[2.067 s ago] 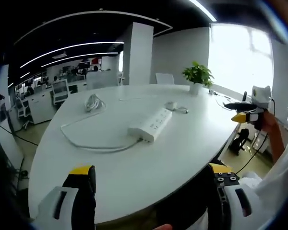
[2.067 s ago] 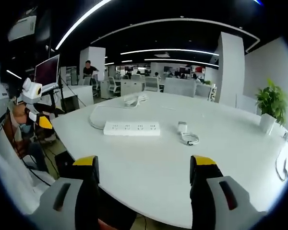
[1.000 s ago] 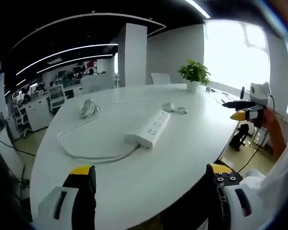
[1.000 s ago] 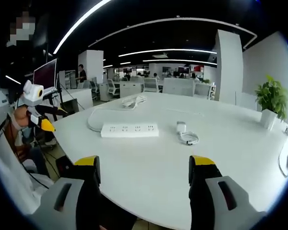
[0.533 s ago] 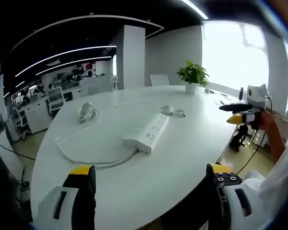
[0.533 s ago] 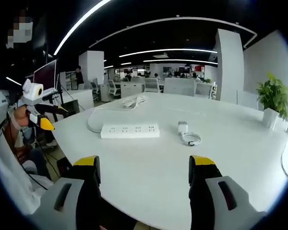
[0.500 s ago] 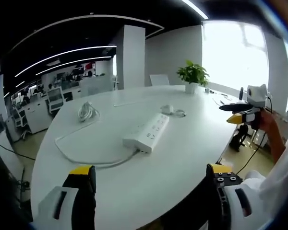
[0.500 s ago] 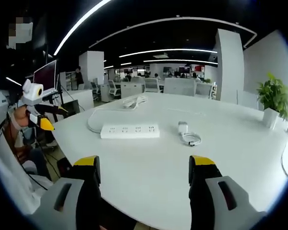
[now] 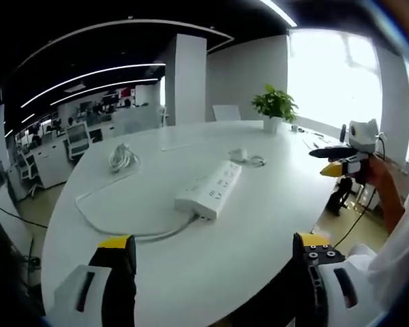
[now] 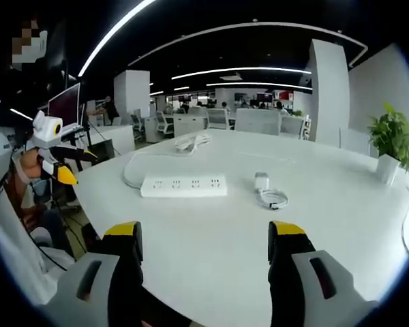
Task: Straighten the power strip on the desk, plug the charger into it
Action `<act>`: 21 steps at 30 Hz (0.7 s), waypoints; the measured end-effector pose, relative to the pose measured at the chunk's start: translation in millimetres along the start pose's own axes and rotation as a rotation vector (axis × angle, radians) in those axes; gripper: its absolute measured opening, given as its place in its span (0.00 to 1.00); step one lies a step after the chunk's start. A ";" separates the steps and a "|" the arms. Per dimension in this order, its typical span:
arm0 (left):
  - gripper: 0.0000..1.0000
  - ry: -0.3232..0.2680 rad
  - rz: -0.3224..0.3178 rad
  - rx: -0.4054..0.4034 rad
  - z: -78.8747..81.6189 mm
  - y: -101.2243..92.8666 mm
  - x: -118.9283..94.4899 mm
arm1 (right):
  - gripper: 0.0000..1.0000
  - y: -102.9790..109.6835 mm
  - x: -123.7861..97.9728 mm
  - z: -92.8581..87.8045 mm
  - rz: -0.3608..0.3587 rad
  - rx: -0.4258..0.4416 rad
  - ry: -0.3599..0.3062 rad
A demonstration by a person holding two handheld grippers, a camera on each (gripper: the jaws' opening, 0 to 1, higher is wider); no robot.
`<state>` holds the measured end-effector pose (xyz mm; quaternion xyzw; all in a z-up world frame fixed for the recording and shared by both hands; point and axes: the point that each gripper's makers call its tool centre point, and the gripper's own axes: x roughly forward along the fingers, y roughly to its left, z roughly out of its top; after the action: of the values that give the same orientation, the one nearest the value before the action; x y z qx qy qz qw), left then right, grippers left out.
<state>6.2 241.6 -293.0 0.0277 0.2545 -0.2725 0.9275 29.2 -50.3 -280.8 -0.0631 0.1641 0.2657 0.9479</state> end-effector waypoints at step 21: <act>0.96 -0.039 -0.058 0.040 22.8 1.3 38.1 | 0.74 -12.8 10.9 -4.4 -0.003 0.018 0.012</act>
<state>44.7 219.7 -291.8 0.0334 0.2316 -0.3047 0.9233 43.4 -56.8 -288.3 -0.0563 0.1720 0.2623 0.9479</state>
